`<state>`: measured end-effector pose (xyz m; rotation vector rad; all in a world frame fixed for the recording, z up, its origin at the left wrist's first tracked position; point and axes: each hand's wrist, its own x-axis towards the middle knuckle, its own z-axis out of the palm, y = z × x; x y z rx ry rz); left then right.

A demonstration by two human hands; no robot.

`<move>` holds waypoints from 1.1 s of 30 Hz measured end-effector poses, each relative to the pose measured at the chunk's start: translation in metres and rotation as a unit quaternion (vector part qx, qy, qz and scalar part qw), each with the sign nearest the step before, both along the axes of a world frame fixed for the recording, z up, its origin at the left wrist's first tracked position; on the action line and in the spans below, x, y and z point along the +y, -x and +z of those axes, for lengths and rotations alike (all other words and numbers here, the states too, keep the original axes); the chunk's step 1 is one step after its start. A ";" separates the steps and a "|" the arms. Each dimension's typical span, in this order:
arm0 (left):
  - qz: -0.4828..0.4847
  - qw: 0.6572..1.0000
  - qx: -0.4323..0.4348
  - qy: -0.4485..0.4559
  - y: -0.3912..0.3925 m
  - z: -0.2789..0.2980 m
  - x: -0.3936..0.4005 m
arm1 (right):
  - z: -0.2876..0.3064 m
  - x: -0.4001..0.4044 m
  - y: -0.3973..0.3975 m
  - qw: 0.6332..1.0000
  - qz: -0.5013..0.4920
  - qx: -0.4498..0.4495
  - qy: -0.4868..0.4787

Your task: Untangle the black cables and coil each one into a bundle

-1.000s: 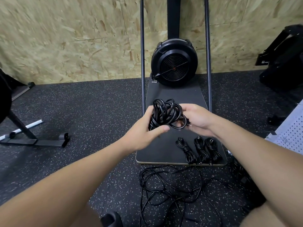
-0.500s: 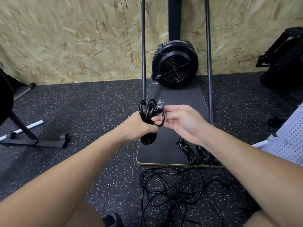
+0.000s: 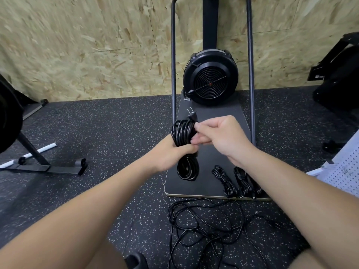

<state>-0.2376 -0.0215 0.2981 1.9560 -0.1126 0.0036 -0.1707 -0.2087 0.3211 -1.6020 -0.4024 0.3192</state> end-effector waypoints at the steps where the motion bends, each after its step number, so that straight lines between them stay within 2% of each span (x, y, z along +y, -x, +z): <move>1: 0.014 0.999 0.013 0.039 -0.001 0.000 0.002 | 0.001 -0.002 -0.001 0.998 -0.011 -0.045 0.033; 3: 0.039 0.992 0.040 0.117 -0.001 0.001 0.005 | 0.000 -0.006 -0.005 0.988 -0.041 -0.121 0.087; 5: 0.053 0.981 0.056 0.178 0.001 0.003 0.007 | 0.000 -0.011 -0.008 0.989 -0.029 -0.125 0.078; 7: 0.069 0.973 0.060 0.213 0.000 0.005 0.007 | 0.002 -0.012 -0.006 0.992 0.029 -0.115 0.050; 10: 0.069 0.981 0.049 0.172 -0.003 0.005 0.003 | 0.002 -0.005 0.004 0.978 0.092 -0.154 0.103; 14: 0.071 0.995 0.005 0.075 -0.003 -0.002 0.000 | -0.004 -0.003 0.001 0.958 0.112 -0.156 0.212; 17: 0.130 0.988 -0.009 0.076 -0.005 -0.003 0.003 | -0.002 -0.005 -0.003 0.944 0.129 -0.182 0.243; 20: 0.136 0.988 0.000 0.073 -0.006 -0.005 0.006 | -0.004 -0.004 -0.004 0.930 0.140 -0.204 0.271; 22: 0.150 0.985 0.007 0.082 -0.007 -0.007 0.006 | -0.005 -0.003 -0.007 0.931 0.146 -0.190 0.274; 25: 0.181 0.978 0.010 0.101 -0.008 -0.008 0.003 | -0.006 -0.005 -0.011 0.953 0.143 -0.131 0.231; 29: 0.160 0.977 0.015 0.141 -0.010 -0.007 0.003 | -0.004 -0.005 -0.011 0.973 0.148 -0.080 0.161; 33: 0.134 0.975 0.024 0.174 -0.006 -0.003 -0.001 | 0.000 -0.004 -0.008 0.976 0.154 -0.078 0.134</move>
